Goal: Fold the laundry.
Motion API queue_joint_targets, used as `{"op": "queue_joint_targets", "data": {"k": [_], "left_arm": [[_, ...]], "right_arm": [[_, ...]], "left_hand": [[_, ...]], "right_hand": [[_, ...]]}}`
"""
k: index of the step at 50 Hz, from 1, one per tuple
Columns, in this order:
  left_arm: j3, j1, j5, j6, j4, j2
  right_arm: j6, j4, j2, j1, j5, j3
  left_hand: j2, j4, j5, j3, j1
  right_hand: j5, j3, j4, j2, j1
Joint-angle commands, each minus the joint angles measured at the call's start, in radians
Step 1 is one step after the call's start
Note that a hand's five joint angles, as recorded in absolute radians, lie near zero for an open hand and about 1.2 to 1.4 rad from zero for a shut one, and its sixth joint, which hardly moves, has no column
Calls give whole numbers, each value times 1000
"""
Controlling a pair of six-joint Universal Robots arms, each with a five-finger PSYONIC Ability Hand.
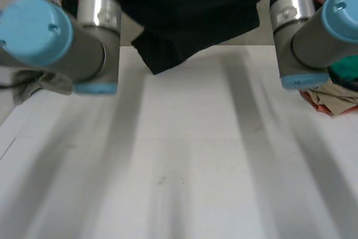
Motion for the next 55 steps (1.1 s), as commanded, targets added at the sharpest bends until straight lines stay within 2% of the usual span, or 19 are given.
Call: {"op": "queue_joint_targets", "data": {"k": [1,7,10,14,21,27,33,36,37,39,43,44,46,47,50,55], "left_arm": [[-271,-3,-12,-29,-40,-7],[-484,-33,-34,-27,-58,-17],[-552,-61,-54,-29,-77,-13],[-661,-84,-75,-30,-138,68],[-828,-125,-89,-64,-337,279],[-902,-201,-92,-151,-588,407],[-917,-280,-87,-295,-848,446],[-905,-303,-86,-325,-871,447],[-898,-299,-89,-328,-865,449],[-885,-290,-92,-326,-855,450],[-845,-222,-103,-331,-807,477],[-836,-171,-103,-334,-786,492],[-833,-118,-97,-337,-760,503],[-831,-77,-87,-338,-735,503],[-831,-37,-57,-352,-687,500],[-835,22,52,-435,-592,445]], "right_arm": [[17,197,84,1,1,80],[10,341,165,7,2,190],[13,377,150,5,5,242],[8,432,64,-3,5,354],[-23,568,-103,-10,-7,572],[-159,686,-215,-13,-1,759],[-237,696,-313,-12,-1,914],[-234,693,-344,-12,-4,950],[-233,690,-347,-13,-7,953],[-227,681,-347,-13,-8,959],[-221,638,-347,-12,-8,979],[-221,616,-349,-12,-8,985],[-221,596,-347,-12,-8,988],[-219,586,-347,-12,-7,988],[-219,575,-347,-12,-8,988],[-190,543,-346,-9,-10,988]], "left_hand": [[197,196,207,202,249],[197,196,207,202,249],[197,196,207,202,249],[197,196,207,202,249],[197,196,207,202,249],[197,196,207,202,249],[197,196,207,202,249],[162,162,173,167,215],[-434,-435,-423,-429,-381],[-782,-783,-771,-777,-729],[-819,-819,-808,-814,-766],[-819,-819,-808,-814,-766],[-813,-814,-802,-808,-760],[-807,-808,-796,-802,-754],[-795,-796,-785,-790,-743],[-711,-711,-700,-706,-658]], "right_hand": [[191,197,193,212,306],[191,197,193,212,306],[191,197,193,212,306],[191,197,193,212,306],[191,197,193,212,306],[191,197,193,212,306],[191,197,193,212,306],[191,197,193,212,306],[191,197,193,212,306],[191,197,193,212,306],[191,197,193,212,306],[191,197,193,212,306],[191,197,193,212,306],[191,197,193,212,306],[191,197,193,212,306],[191,197,193,212,306]]}}
